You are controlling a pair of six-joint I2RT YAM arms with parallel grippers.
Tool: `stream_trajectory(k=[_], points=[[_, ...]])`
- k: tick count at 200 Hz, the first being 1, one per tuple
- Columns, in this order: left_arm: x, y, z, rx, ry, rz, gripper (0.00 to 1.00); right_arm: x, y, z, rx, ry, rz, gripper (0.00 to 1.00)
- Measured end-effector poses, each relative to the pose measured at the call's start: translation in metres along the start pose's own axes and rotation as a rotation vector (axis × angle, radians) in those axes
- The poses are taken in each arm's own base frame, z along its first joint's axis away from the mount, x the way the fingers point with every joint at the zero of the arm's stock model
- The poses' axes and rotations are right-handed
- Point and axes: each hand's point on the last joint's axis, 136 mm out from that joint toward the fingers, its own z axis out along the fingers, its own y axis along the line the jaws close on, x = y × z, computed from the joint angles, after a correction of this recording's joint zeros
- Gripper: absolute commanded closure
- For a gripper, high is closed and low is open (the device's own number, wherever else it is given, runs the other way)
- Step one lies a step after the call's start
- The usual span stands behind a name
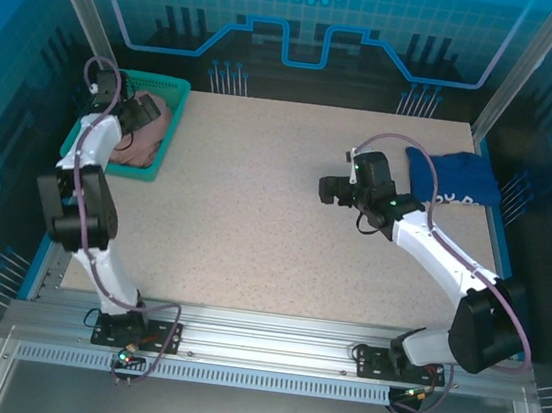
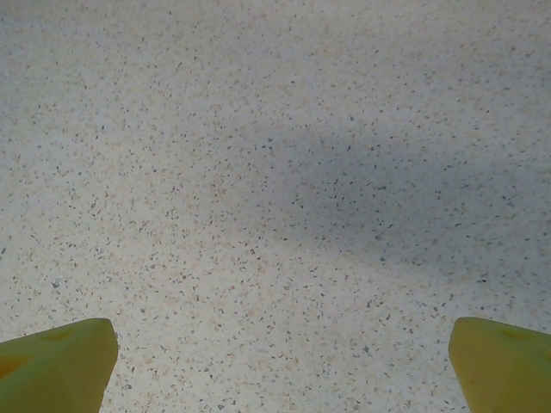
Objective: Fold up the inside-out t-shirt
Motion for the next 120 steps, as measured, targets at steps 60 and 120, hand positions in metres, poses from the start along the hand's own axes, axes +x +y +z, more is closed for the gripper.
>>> stream_trajectory(k=[60,120], points=[[0.031,0.017,0.08,-0.133,0.215,0.096,0.09,0.009,0.001,0.012,0.004,0.04,0.005,0.0],[0.042,0.023,0.112,-0.169,0.311,0.157,0.79,0.015,0.002,0.015,-0.003,0.065,0.014,0.0]])
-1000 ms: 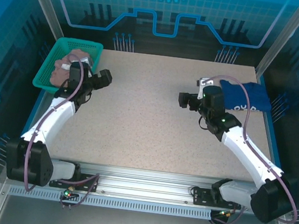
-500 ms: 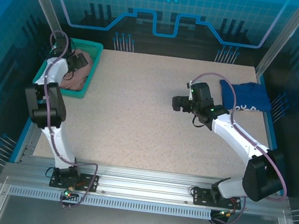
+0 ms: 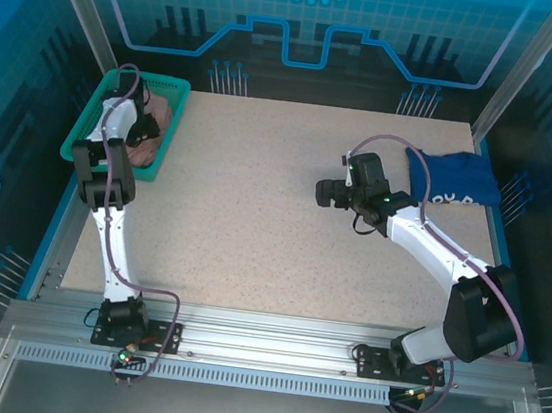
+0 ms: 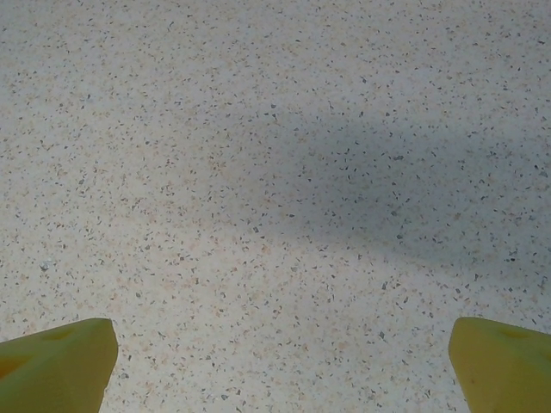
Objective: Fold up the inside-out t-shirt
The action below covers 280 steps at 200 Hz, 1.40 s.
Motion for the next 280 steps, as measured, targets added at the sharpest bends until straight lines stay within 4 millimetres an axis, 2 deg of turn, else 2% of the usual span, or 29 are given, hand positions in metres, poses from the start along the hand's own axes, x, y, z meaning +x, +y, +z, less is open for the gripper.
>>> stream_trajectory(k=[16,35,48,57,69,75,78,83,84,87,98,106,113,120,128,140,153,165,182,200,211,226,235,245,251,263,280], points=[[-0.005,-0.001,-0.007,0.005,-0.014,-0.006,0.93,0.0,-0.001,-0.004,0.0,0.0,0.006,0.0],[-0.013,-0.003,-0.03,0.017,-0.054,-0.012,0.98,-0.003,-0.001,-0.013,-0.003,-0.014,0.016,0.0],[-0.023,-0.005,-0.063,0.033,-0.12,-0.019,1.0,-0.005,-0.001,-0.017,-0.005,-0.019,0.02,0.0],[-0.032,-0.008,-0.098,0.05,-0.19,-0.022,1.0,-0.005,-0.001,-0.02,-0.005,-0.019,0.02,0.0],[-0.043,-0.016,-0.161,0.086,-0.318,-0.018,1.0,-0.008,-0.002,-0.024,-0.003,-0.023,0.021,0.0],[-0.047,-0.024,-0.199,0.117,-0.393,-0.011,1.0,-0.01,-0.002,-0.026,-0.001,-0.027,0.02,0.0],[-0.047,-0.031,-0.227,0.148,-0.444,-0.003,1.0,-0.011,-0.002,-0.028,0.0,-0.03,0.02,0.0],[-0.047,-0.038,-0.255,0.177,-0.504,0.003,1.0,-0.013,-0.003,-0.03,0.003,-0.035,0.019,0.0],[-0.046,-0.042,-0.268,0.194,-0.527,0.008,1.0,-0.013,-0.003,-0.031,0.004,-0.036,0.019,0.0],[-0.044,-0.048,-0.289,0.221,-0.568,0.015,1.0,-0.015,-0.003,-0.032,0.006,-0.04,0.018,0.0],[-0.026,-0.074,-0.372,0.349,-0.716,0.053,1.0,-0.021,-0.006,-0.039,0.017,-0.057,0.016,0.0],[-0.004,-0.092,-0.433,0.468,-0.813,0.087,1.0,-0.026,-0.007,-0.045,0.023,-0.069,0.014,0.0],[0.017,-0.105,-0.477,0.572,-0.875,0.115,1.0,-0.032,-0.009,-0.05,0.032,-0.081,0.012,0.0],[0.038,-0.112,-0.512,0.668,-0.918,0.138,1.0,-0.038,-0.012,-0.056,0.04,-0.093,0.009,0.0],[0.059,-0.114,-0.539,0.755,-0.943,0.152,1.0,-0.045,-0.015,-0.062,0.049,-0.106,0.007,0.0],[0.083,-0.115,-0.562,0.848,-0.955,0.165,1.0,-0.055,-0.022,-0.073,0.066,-0.131,0.007,0.0],[0.103,-0.125,-0.562,0.901,-0.919,0.185,1.0,-0.063,-0.032,-0.087,0.087,-0.158,0.011,0.0],[0.125,-0.146,-0.545,0.937,-0.844,0.225,1.0,-0.07,-0.043,-0.102,0.106,-0.181,0.021,0.0],[0.162,-0.187,-0.505,0.952,-0.7,0.303,1.0,-0.076,-0.06,-0.123,0.135,-0.213,0.048,0.0],[0.205,-0.228,-0.45,0.925,-0.531,0.386,1.0,-0.075,-0.073,-0.139,0.158,-0.227,0.071,0.0],[0.228,-0.245,-0.42,0.897,-0.443,0.426,0.97,-0.071,-0.075,-0.142,0.16,-0.22,0.074,0.0],[0.254,-0.262,-0.383,0.861,-0.342,0.463,0.88,-0.063,-0.075,-0.141,0.152,-0.195,0.072,0.0],[0.263,-0.267,-0.366,0.842,-0.302,0.471,0.81,-0.057,-0.074,-0.138,0.149,-0.172,0.07,0.0],[0.268,-0.274,-0.346,0.817,-0.267,0.476,0.6,-0.048,-0.073,-0.132,0.139,-0.144,0.068,0.0],[0.269,-0.28,-0.335,0.805,-0.246,0.474,0.51,-0.042,-0.071,-0.127,0.126,-0.124,0.069,0.0],[0.268,-0.297,-0.311,0.778,-0.195,0.477,0.43,-0.032,-0.065,-0.116,0.091,-0.084,0.076,0.0],[0.253,-0.32,-0.271,0.737,-0.15,0.47,0.36,-0.01,-0.049,-0.094,0.032,-0.004,0.077,0.02]])
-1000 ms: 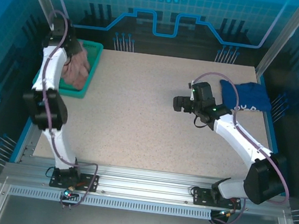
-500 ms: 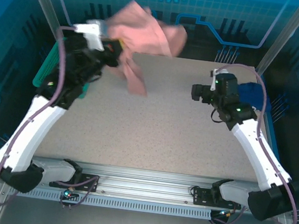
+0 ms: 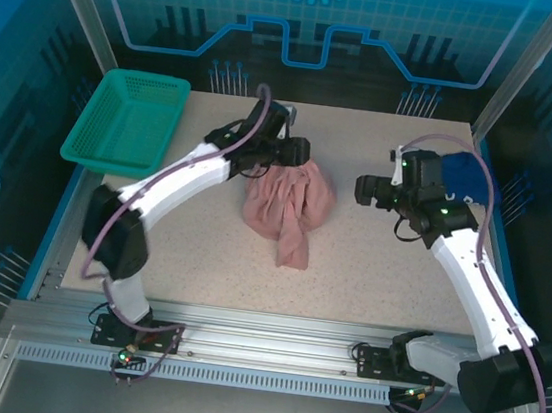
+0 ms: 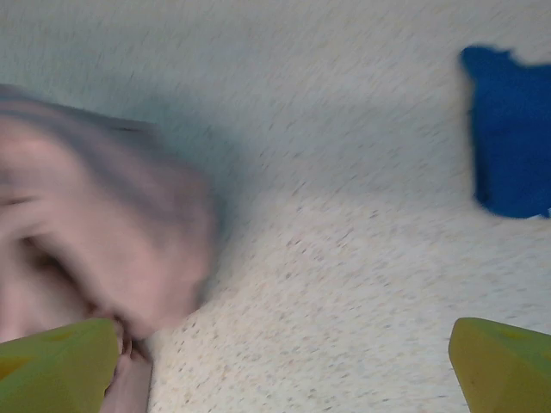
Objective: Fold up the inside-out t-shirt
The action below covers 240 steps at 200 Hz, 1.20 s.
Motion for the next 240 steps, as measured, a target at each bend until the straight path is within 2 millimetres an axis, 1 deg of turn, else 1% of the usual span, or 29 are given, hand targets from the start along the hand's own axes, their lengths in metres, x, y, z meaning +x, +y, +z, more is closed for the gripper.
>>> stream_trajectory(k=[3,6,10,15,23,32,42,57,64,72,84,96,108,116,125,129,140,150,166,178,192,206,214,225,232,240], points=[[0.001,0.005,0.006,-0.007,0.006,-0.009,0.33,0.004,0.003,0.004,-0.009,0.012,-0.005,0.02],[0.002,0.011,0.009,-0.014,0.014,-0.008,0.26,0.01,0.008,0.007,-0.023,0.028,-0.011,0.02],[0.007,0.021,0.013,-0.029,0.029,-0.024,0.21,0.016,0.014,0.012,-0.038,0.042,-0.019,0.03],[0.015,0.031,0.014,-0.043,0.047,-0.03,0.17,0.028,0.026,0.018,-0.07,0.067,-0.038,0.03],[0.027,0.05,0.01,-0.07,0.066,-0.052,0.14,0.046,0.044,0.026,-0.122,0.104,-0.067,0.05],[0.046,0.069,-0.003,-0.096,0.093,-0.064,0.13,0.071,0.068,0.033,-0.191,0.151,-0.099,0.06],[0.066,0.08,-0.022,-0.109,0.107,-0.072,0.13,0.098,0.091,0.041,-0.254,0.212,-0.13,0.07],[0.084,0.083,-0.051,-0.1,0.099,-0.068,0.13,0.134,0.115,0.055,-0.299,0.302,-0.159,0.1],[0.091,0.084,-0.061,-0.092,0.092,-0.066,0.13,0.148,0.124,0.063,-0.309,0.34,-0.172,0.13],[0.099,0.086,-0.069,-0.086,0.087,-0.068,0.14,0.164,0.135,0.072,-0.313,0.378,-0.192,0.21],[0.116,0.096,-0.071,-0.091,0.096,-0.087,0.14,0.184,0.147,0.082,-0.311,0.421,-0.212,0.38],[0.14,0.11,-0.062,-0.115,0.145,-0.107,0.15,0.199,0.153,0.091,-0.3,0.446,-0.238,0.56],[0.163,0.123,-0.048,-0.144,0.207,-0.129,0.16,0.204,0.15,0.1,-0.273,0.455,-0.247,0.71],[0.176,0.131,-0.038,-0.165,0.249,-0.14,0.17,0.202,0.147,0.104,-0.253,0.451,-0.239,0.84],[0.183,0.136,-0.025,-0.179,0.274,-0.144,0.18,0.197,0.144,0.107,-0.242,0.438,-0.234,0.96],[0.186,0.139,-0.02,-0.185,0.284,-0.145,0.19,0.193,0.143,0.108,-0.24,0.429,-0.236,1.0],[0.191,0.143,-0.006,-0.198,0.303,-0.147,0.22,0.181,0.142,0.107,-0.241,0.397,-0.232,1.0],[0.194,0.146,0.006,-0.206,0.316,-0.147,0.28,0.17,0.141,0.104,-0.246,0.366,-0.219,1.0],[0.19,0.147,0.023,-0.208,0.316,-0.146,0.43,0.147,0.141,0.09,-0.277,0.299,-0.197,1.0],[0.188,0.15,0.026,-0.226,0.328,-0.149,0.57,0.127,0.142,0.076,-0.312,0.242,-0.168,1.0],[0.18,0.148,0.037,-0.212,0.312,-0.148,0.8,0.102,0.14,0.06,-0.354,0.169,-0.125,1.0],[0.169,0.14,0.05,-0.177,0.282,-0.14,1.0,0.078,0.133,0.046,-0.382,0.102,-0.068,1.0],[0.162,0.136,0.051,-0.159,0.267,-0.13,1.0,0.065,0.127,0.04,-0.39,0.07,-0.031,1.0],[0.149,0.127,0.046,-0.132,0.242,-0.114,1.0,0.047,0.118,0.032,-0.396,0.033,0.024,1.0],[0.136,0.119,0.039,-0.11,0.214,-0.104,1.0,0.033,0.112,0.027,-0.396,0.006,0.055,1.0],[0.115,0.107,0.023,-0.077,0.165,-0.093,1.0,0.014,0.106,0.02,-0.397,-0.03,0.086,1.0]])
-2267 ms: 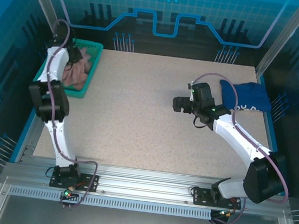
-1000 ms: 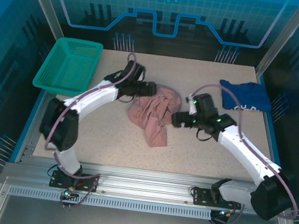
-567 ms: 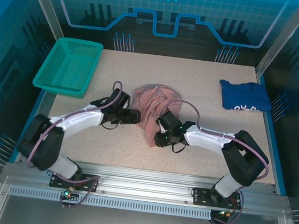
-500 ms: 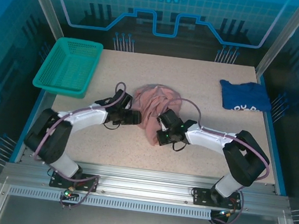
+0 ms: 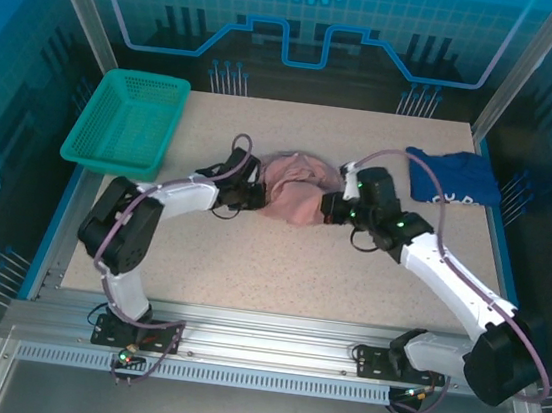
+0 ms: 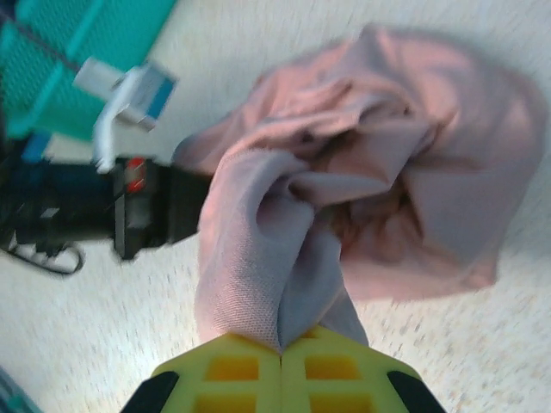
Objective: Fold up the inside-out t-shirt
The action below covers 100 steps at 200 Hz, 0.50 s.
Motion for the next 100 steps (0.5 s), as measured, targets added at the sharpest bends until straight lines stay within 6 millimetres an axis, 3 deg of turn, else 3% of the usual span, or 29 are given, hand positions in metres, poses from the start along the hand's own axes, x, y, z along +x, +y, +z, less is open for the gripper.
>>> stream_trajectory(k=[18,39,54,66,82,100], points=[[-0.055,-0.038,-0.072,0.105,-0.181,0.025,1.0,-0.059,0.005,-0.03,-0.006,-0.126,0.02,1.0],[-0.122,-0.098,-0.209,0.293,-0.5,0.078,0.95,-0.137,0.037,-0.089,-0.059,-0.336,-0.032,1.0],[-0.142,-0.131,-0.303,0.424,-0.69,0.124,0.94,-0.176,0.067,-0.141,-0.115,-0.48,-0.092,1.0],[-0.147,-0.148,-0.359,0.498,-0.79,0.159,0.93,-0.195,0.086,-0.177,-0.152,-0.572,-0.135,1.0],[-0.151,-0.162,-0.401,0.55,-0.866,0.194,0.93,-0.207,0.105,-0.21,-0.196,-0.644,-0.183,1.0],[-0.155,-0.165,-0.4,0.547,-0.858,0.206,0.9,-0.208,0.113,-0.223,-0.22,-0.664,-0.209,1.0]])
